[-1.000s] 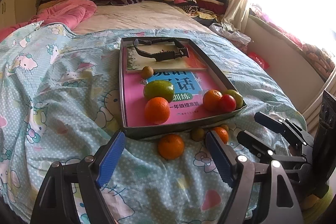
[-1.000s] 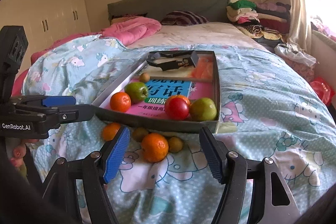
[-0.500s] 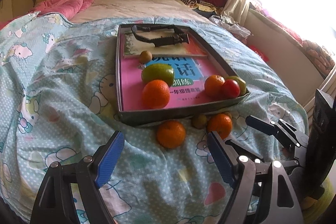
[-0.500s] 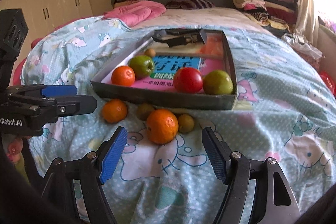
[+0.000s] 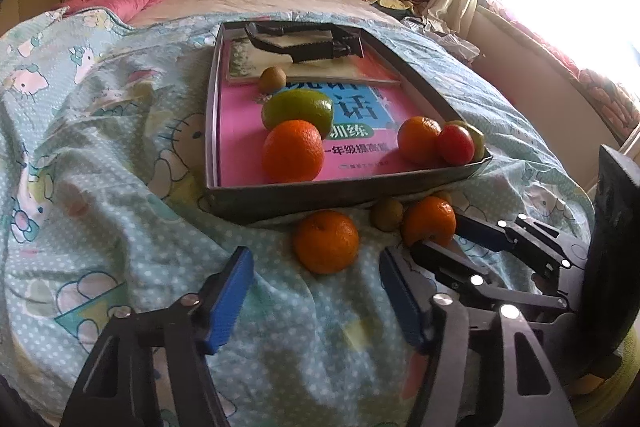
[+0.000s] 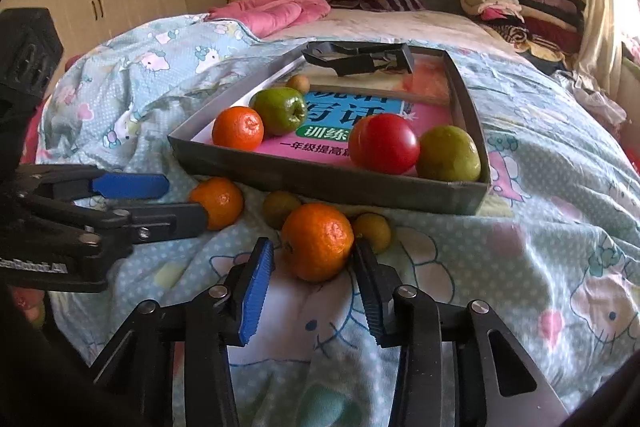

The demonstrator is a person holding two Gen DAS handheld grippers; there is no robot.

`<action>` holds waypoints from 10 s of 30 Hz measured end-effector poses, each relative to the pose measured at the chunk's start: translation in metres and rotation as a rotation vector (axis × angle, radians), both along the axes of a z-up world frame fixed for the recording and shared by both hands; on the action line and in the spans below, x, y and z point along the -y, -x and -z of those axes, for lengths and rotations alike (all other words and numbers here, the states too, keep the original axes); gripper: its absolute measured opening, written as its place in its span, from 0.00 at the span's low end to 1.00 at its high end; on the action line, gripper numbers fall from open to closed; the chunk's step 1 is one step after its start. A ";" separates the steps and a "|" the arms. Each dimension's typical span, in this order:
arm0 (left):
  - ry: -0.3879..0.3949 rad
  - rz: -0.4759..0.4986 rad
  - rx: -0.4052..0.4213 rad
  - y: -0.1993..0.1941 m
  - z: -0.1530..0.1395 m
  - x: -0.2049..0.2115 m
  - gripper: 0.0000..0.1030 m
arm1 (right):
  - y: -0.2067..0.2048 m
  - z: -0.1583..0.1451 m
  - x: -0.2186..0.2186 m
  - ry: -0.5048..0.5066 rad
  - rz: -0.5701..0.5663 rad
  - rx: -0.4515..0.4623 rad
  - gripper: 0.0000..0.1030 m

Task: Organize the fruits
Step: 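Withdraw both open tools from the tray toward the mandarins on the quilt, then grasp a mandarin with the left tool while the right tool grasps another mandarin, then carry both mandarins into the tray and open both tools, then withdraw both open tools toward the small brown fruits on the quilt, then grasp a small brown fruit with the left tool while the right tool grasps another, then lower both small brown fruits into the tray and open both tools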

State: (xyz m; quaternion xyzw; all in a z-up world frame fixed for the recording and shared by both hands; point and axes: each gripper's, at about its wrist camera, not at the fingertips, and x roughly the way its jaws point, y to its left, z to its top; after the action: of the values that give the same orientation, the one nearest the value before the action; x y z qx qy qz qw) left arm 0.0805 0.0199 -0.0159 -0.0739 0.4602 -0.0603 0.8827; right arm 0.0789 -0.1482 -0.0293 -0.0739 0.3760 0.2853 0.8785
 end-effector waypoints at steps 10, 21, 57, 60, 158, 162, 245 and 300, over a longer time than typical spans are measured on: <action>0.006 -0.002 -0.019 -0.008 0.008 0.001 0.49 | 0.001 0.002 -0.021 0.063 -0.073 0.062 0.40; -0.012 0.011 -0.028 -0.019 0.015 0.010 0.36 | 0.001 -0.002 0.001 -0.013 -0.033 0.034 0.39; -0.025 -0.098 0.069 -0.032 -0.030 -0.030 0.35 | -0.012 -0.058 -0.014 -0.088 -0.050 0.176 0.39; -0.037 -0.101 0.071 -0.034 -0.027 -0.028 0.35 | -0.017 -0.057 -0.019 -0.079 -0.056 0.174 0.39; 0.017 -0.060 0.163 -0.009 -0.061 -0.021 0.71 | -0.015 -0.068 0.024 -0.091 0.061 0.183 0.63; 0.023 -0.050 0.169 -0.005 -0.065 -0.018 0.72 | -0.009 -0.073 0.032 -0.093 0.074 0.190 0.63; 0.004 0.010 0.030 -0.057 -0.017 0.029 0.23 | -0.045 -0.032 -0.002 0.003 -0.070 0.083 0.23; 0.023 0.014 0.018 -0.059 -0.020 0.024 0.38 | -0.043 -0.032 0.001 0.023 -0.053 0.180 0.45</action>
State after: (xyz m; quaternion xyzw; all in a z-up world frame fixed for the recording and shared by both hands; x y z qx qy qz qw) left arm 0.1391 -0.0044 0.0041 -0.0805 0.4519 -0.0723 0.8855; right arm 0.1218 -0.1488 0.0030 -0.1192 0.2968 0.2965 0.8999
